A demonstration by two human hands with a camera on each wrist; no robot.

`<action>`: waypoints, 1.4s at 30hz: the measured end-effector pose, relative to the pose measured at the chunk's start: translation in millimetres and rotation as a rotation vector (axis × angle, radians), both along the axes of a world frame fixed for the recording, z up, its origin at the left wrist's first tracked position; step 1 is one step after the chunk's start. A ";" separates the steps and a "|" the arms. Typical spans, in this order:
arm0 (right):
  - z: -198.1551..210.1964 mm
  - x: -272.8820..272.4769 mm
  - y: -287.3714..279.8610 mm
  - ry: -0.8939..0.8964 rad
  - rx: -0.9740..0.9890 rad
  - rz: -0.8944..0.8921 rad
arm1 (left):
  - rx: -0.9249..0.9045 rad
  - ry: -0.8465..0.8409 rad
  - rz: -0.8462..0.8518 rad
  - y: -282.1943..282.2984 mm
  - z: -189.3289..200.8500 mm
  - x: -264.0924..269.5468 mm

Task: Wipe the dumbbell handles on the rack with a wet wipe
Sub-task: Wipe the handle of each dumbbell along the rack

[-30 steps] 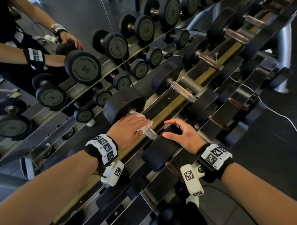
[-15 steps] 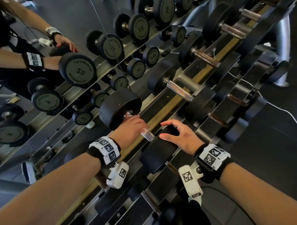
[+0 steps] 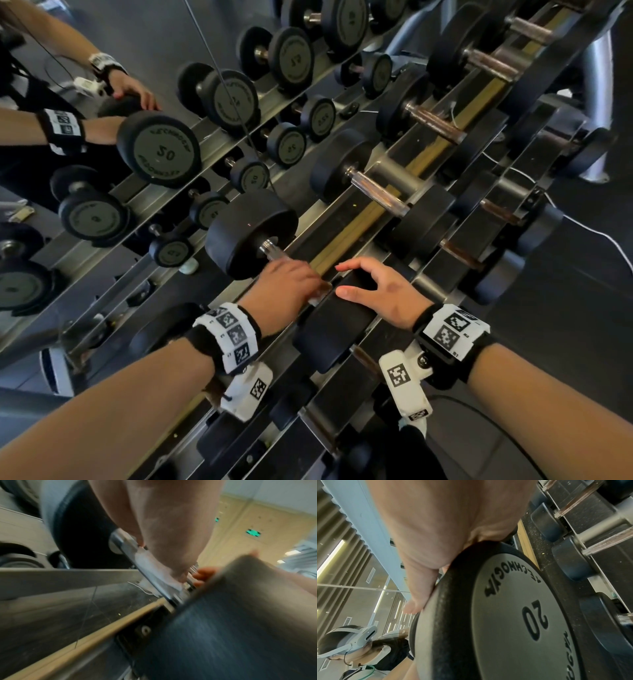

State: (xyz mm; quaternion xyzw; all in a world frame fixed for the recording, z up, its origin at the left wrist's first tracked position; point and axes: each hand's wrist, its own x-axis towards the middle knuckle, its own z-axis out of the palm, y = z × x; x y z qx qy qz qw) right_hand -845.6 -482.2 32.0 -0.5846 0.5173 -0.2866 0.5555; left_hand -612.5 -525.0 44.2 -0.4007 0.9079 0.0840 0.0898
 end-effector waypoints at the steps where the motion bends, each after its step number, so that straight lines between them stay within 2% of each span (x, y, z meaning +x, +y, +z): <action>1: 0.8 -0.2 -0.3 0.006 -0.001 0.008 | 0.009 -0.008 -0.039 5.8 -2.3 -1.3; 4: 1.9 -0.6 -0.8 0.007 0.011 0.019 | 0.007 0.016 -0.013 -2.2 3.4 10.5; 9: 3.6 -0.4 0.5 -0.011 0.027 0.007 | -0.024 -0.024 0.165 -18.6 9.0 24.5; 15: 7.2 1.6 0.0 -0.008 0.030 0.005 | 0.058 -0.001 -0.007 5.2 0.4 19.5; 19: 10.0 1.9 0.5 -0.032 0.064 0.005 | -0.007 0.144 0.163 -16.1 1.6 32.9; 22: 11.8 2.0 0.7 -0.030 0.055 0.002 | 0.005 0.159 0.254 -7.1 -3.9 25.0; 23: 12.2 1.7 0.4 -0.023 0.050 0.004 | 0.039 0.148 0.251 1.0 -6.0 20.4; 27: 11.1 0.6 -0.2 -0.003 0.041 0.018 | 0.145 0.120 0.054 15.5 -6.2 19.0; 29: 10.6 0.7 0.4 0.000 0.039 0.009 | 0.124 0.131 0.080 3.0 -1.8 27.1; 32: 10.9 0.7 0.4 0.011 0.044 0.011 | -0.016 0.164 0.190 -9.3 -0.5 32.3; 34: 10.9 0.2 -0.1 0.016 0.041 0.017 | -0.005 0.153 0.289 -1.5 -4.1 25.3; 39: 10.5 0.3 -0.3 0.007 0.022 0.013 | 0.032 0.084 0.069 18.6 -6.2 22.7; 42: 11.3 0.8 -0.1 -0.021 0.042 0.014 | 0.000 0.026 0.139 2.4 1.2 25.0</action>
